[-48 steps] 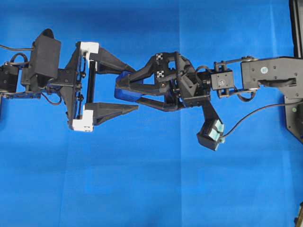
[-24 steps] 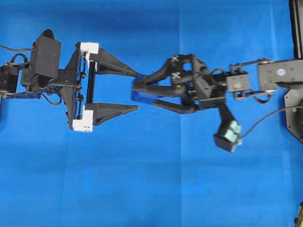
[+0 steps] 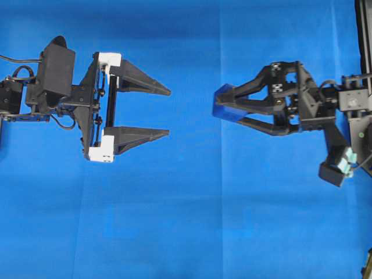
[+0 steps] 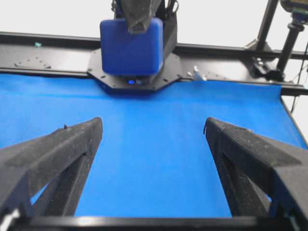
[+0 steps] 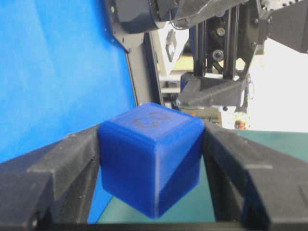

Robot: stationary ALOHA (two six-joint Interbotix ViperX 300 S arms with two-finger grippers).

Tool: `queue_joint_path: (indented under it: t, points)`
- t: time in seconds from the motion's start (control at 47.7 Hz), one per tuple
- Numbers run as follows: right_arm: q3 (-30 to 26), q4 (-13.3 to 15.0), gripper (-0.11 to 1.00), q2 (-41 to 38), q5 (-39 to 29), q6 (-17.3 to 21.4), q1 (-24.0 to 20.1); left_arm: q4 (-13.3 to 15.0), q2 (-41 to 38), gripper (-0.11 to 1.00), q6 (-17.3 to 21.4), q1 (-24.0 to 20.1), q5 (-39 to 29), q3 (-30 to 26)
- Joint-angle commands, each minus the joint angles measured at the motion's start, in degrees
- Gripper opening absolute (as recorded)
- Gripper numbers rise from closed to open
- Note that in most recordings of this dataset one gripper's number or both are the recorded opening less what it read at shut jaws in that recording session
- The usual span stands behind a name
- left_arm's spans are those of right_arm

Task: Handover the blue block to the right arm after grasping it with the left arm, then place it in the designated position.
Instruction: 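Pull the cube away from the left gripper with the right gripper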

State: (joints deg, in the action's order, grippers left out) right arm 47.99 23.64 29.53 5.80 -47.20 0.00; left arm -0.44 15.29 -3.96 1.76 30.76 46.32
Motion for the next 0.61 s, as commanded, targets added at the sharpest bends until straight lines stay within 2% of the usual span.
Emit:
queue_joint_path:
  t: [0.0,0.231,0.315,0.377,0.461,0.587]
  points:
    - [-0.26,-0.18,0.47,1.76,-1.14,0.09,-0.7,-0.09,0.97,0.92,0.18,0.18,0.18,-0.62]
    - [-0.18,-0.18,0.47,1.93,-1.76,0.18,-1.05,-0.18,0.79,0.92,0.35,0.18,0.18,-0.88]
    - [-0.18,-0.97,0.47,2.02,-1.76,0.88,-1.05,-0.09,0.79,0.92,0.35,0.18,0.18,-0.88]
    - [-0.18,-2.55,0.47,2.2,-1.85,2.2,-1.05,-0.09,0.79,0.91,0.26,0.18,0.18,-0.79]
    - [-0.18,-6.06,0.47,2.72,-1.93,6.06,-1.05,-0.18,0.79,0.92,0.26,0.18,0.18,-0.88]
    - [-0.53,-12.22,0.47,3.78,-2.02,14.15,-1.05,-0.09,0.7,0.91,0.26,0.18,0.18,-0.79]
